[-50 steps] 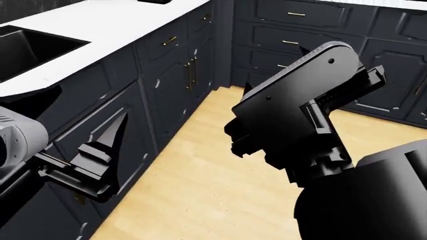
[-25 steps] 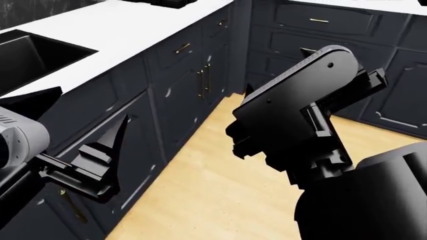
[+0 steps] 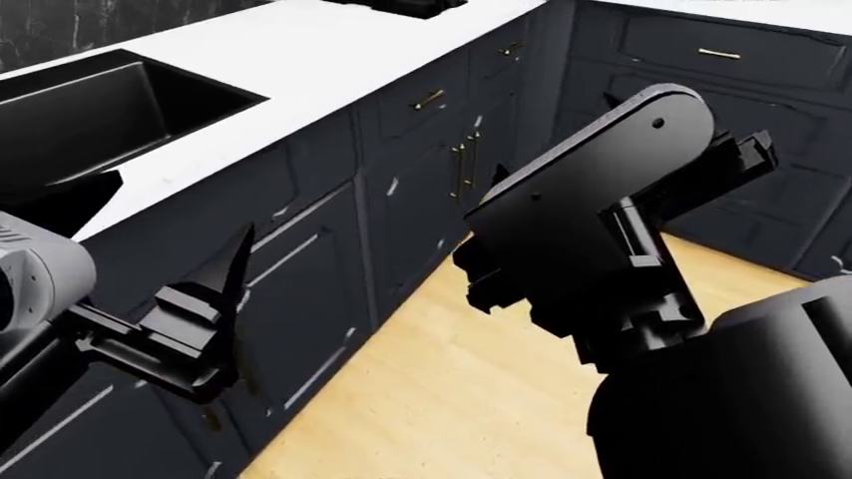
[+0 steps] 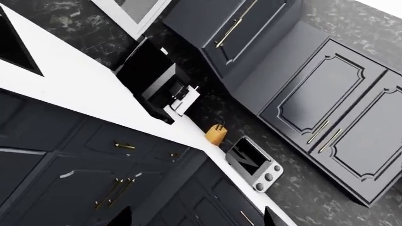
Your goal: Move the drinks to the dining counter.
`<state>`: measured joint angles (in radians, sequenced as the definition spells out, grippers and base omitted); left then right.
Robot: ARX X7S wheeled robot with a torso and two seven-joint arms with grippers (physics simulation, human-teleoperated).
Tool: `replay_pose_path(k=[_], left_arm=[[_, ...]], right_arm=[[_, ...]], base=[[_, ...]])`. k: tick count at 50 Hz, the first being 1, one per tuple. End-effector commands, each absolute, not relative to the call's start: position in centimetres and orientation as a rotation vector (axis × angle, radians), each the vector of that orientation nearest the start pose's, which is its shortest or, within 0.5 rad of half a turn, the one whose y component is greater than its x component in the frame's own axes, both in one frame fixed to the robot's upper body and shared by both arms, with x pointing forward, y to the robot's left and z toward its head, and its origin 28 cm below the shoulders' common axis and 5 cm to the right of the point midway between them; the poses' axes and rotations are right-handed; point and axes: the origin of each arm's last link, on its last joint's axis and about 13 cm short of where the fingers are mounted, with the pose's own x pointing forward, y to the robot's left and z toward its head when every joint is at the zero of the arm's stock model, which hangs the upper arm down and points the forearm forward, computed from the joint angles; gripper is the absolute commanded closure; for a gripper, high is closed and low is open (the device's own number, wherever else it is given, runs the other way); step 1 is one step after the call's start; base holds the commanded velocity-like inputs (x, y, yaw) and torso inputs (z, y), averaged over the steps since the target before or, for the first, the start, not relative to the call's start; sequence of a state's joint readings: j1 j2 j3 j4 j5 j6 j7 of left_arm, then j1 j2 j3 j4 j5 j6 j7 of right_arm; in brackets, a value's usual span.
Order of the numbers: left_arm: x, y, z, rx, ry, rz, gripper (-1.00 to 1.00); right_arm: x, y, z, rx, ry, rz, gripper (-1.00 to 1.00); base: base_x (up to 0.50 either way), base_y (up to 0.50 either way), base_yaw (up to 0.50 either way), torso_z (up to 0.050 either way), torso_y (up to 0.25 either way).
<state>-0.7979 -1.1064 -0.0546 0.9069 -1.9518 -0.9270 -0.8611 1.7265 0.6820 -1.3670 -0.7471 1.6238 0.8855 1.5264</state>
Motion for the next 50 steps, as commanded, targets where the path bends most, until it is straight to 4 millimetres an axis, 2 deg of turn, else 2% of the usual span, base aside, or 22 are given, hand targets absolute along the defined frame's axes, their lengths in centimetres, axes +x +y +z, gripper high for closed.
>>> replay_pose_path(k=[1,50], left_arm=[[13.51,26.35,28.45,0.188,-0.060,-0.323,-1.00],[13.66,26.26,28.25,0.193,-0.054,-0.326,-1.00]], right_arm=[[19.00,-6.36,27.08,-0.746,-0.217,0.020,-1.00],[19.27,-6.42,26.45,-0.740,-0.155,0.031,-1.00]], base=[[0.00,0.00,0.50,0.000,0.000],[0.00,0.00,0.50,0.000,0.000]])
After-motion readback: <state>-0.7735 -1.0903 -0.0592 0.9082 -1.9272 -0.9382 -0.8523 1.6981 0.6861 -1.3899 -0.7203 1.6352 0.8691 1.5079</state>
